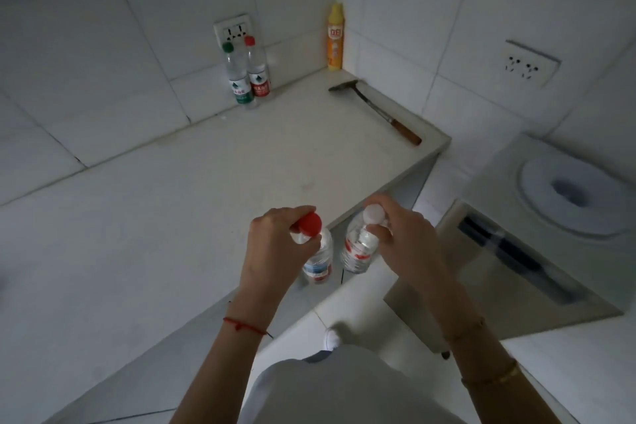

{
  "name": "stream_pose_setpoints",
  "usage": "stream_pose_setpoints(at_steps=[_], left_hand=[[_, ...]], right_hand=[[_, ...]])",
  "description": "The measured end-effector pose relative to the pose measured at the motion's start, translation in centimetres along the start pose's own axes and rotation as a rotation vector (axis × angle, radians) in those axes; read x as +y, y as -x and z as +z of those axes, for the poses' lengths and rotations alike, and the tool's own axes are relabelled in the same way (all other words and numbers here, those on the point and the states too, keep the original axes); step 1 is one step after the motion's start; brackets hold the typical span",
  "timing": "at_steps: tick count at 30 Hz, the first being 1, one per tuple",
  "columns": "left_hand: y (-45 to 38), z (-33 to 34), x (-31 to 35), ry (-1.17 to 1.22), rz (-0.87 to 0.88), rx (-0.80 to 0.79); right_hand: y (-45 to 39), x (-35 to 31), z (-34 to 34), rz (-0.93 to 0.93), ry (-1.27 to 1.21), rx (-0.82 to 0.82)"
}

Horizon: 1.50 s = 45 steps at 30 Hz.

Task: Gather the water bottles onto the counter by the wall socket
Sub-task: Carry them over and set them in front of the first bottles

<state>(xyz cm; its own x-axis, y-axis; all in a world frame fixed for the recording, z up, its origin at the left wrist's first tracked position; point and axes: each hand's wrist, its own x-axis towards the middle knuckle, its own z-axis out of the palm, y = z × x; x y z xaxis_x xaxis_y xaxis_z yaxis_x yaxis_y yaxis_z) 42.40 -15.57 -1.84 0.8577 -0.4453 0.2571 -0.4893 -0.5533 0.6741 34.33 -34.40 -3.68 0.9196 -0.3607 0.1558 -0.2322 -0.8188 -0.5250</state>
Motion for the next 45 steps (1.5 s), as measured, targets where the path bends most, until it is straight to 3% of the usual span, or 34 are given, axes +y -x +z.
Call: stream_pose_setpoints(at_steps=[12,30,45], left_hand=[[-14.5,0.1,-3.0,-0.093,-0.039,0.088],[-36.8,2.3,-10.6,-0.128,-0.372,0.271],[-51.2,2.1,-18.7,-0.158,-0.496,0.304]], right_hand=[[-18.9,-0.9,2.2,-0.184,-0.064,-0.030],[-47.5,-2.3,10.1,-0.426,-0.121,-0.133],[-62.2,-4.7,17.3,-0.464,-0.133,-0.171]])
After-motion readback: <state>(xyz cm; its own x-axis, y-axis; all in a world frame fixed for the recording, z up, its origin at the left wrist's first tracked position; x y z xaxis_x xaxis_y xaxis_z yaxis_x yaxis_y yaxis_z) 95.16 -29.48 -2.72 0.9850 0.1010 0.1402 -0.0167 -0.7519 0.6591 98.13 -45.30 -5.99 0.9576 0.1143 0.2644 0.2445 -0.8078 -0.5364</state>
